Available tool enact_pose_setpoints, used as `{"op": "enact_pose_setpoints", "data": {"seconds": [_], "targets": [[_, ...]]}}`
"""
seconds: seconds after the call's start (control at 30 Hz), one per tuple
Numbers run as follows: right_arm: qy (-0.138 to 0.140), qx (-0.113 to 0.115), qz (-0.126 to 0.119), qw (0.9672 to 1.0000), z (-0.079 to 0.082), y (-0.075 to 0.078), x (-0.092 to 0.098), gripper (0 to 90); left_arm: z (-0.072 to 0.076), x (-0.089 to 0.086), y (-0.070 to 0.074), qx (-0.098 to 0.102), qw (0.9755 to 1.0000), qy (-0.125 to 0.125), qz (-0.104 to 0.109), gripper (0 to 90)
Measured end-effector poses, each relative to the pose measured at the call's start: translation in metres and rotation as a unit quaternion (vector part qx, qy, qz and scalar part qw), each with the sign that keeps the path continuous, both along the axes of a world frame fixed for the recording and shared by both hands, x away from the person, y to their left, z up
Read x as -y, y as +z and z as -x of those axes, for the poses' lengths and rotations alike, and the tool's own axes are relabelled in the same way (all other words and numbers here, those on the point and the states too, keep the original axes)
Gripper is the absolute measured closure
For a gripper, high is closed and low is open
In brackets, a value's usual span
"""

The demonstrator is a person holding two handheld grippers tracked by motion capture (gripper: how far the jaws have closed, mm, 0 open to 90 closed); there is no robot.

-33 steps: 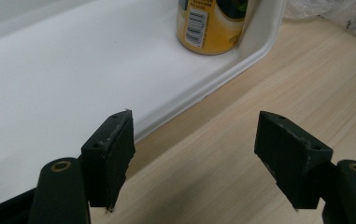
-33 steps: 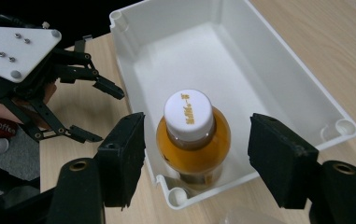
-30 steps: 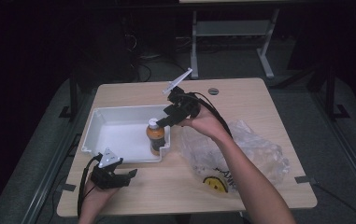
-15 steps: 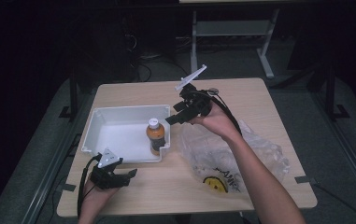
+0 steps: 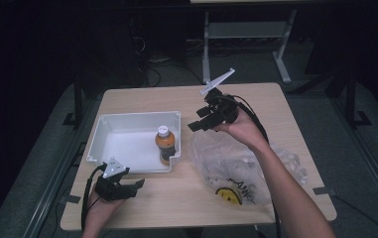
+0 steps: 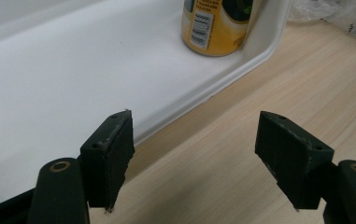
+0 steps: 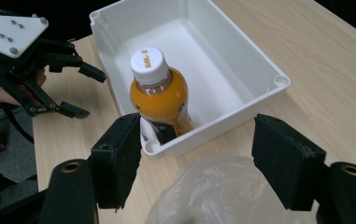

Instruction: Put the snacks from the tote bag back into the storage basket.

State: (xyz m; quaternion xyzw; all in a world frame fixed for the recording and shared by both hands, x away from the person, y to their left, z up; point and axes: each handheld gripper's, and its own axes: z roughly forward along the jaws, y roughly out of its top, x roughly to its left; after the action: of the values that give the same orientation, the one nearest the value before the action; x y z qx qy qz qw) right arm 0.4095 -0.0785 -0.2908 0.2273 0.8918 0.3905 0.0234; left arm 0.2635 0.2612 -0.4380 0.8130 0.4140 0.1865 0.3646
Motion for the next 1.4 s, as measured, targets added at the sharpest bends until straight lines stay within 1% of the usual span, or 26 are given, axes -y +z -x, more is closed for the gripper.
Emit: {"op": "enact_pose_setpoints", "data": {"seconds": [0.13, 0.17, 0.2, 0.27, 0.33, 0.37, 0.4, 0.43, 0.53, 0.67, 0.7, 0.83, 0.87, 0.97, 1.03, 1.07, 1.1, 1.4], "targets": [[-0.005, 0.001, 0.0, 1.0, 0.001, 0.0, 0.008, 31.7, 0.0, 0.0, 0.0, -0.002, 1.0, -0.002, -0.004, 27.8], [-0.01, -0.005, -0.003, 0.9999, 0.003, 0.001, 0.01, 31.6, 0.0, 0.0, 0.0, -0.001, 1.0, -0.003, -0.005, 27.8], [-0.009, 0.0, -0.002, 1.0, 0.003, 0.001, 0.013, 31.6, 0.0, 0.0, 0.0, -0.001, 1.0, -0.003, -0.005, 27.8], [-0.013, 0.001, -0.002, 0.9999, 0.004, 0.001, 0.016, 31.6, 0.0, 0.0, 0.0, -0.002, 1.0, -0.004, -0.005, 27.8], [-0.02, -0.007, -0.005, 0.9998, 0.006, 0.001, 0.02, 31.6, 0.0, 0.001, 0.0, 0.0, 1.0, -0.004, -0.006, 27.8], [-0.018, -0.003, -0.002, 0.9998, 0.006, 0.001, 0.023, 31.6, 0.001, 0.001, 0.0, 0.0, 1.0, -0.004, -0.006, 27.8], [-0.023, -0.007, -0.003, 0.9997, 0.007, 0.001, 0.025, 31.6, 0.001, 0.0, 0.0, 0.0, 1.0, -0.003, -0.005, 27.8], [-0.022, -0.004, -0.003, 0.9998, 0.007, 0.0, 0.027, 31.7, 0.001, 0.0, 0.0, 0.0, 1.0, -0.003, -0.004, 27.8], [-0.031, -0.01, -0.006, 0.9995, 0.008, 0.0, 0.034, 31.7, 0.001, 0.0, 0.0, -0.001, 1.0, -0.003, -0.006, 27.8], [-0.035, -0.008, -0.006, 0.9993, 0.01, -0.002, 0.043, 31.6, 0.001, 0.001, 0.0, -0.002, 1.0, -0.003, -0.005, 27.8], [-0.038, -0.011, -0.007, 0.9992, 0.011, -0.002, 0.045, 31.7, 0.001, 0.001, 0.0, -0.002, 1.0, -0.004, -0.006, 27.8], [-0.047, -0.012, -0.011, 0.9988, 0.012, -0.004, 0.053, 31.7, 0.001, 0.001, 0.0, -0.002, 1.0, -0.003, -0.008, 27.8], [-0.045, -0.009, -0.012, 0.9989, 0.012, -0.004, 0.056, 31.7, 0.001, 0.001, 0.0, -0.002, 1.0, -0.002, -0.008, 27.8], [-0.051, -0.011, -0.013, 0.9986, 0.013, -0.006, 0.062, 31.7, 0.001, 0.001, -0.001, -0.002, 1.0, -0.002, -0.006, 27.8], [-0.058, -0.016, -0.013, 0.9981, 0.015, -0.007, 0.067, 31.7, 0.001, 0.001, 0.0, -0.002, 1.0, -0.003, -0.009, 27.8], [-0.056, -0.012, -0.014, 0.9982, 0.014, -0.008, 0.069, 31.7, 0.001, 0.001, 0.0, -0.003, 0.9999, -0.003, -0.01, 27.8], [-0.06, -0.016, -0.015, 0.998, 0.015, -0.008, 0.071, 31.7, 0.001, 0.001, 0.0, -0.002, 0.9999, -0.005, -0.011, 27.8], [-0.067, -0.012, -0.023, 0.9974, 0.02, -0.014, 0.087, 31.6, 0.001, 0.001, 0.0, -0.002, 0.9999, -0.003, -0.011, 27.8]]}}
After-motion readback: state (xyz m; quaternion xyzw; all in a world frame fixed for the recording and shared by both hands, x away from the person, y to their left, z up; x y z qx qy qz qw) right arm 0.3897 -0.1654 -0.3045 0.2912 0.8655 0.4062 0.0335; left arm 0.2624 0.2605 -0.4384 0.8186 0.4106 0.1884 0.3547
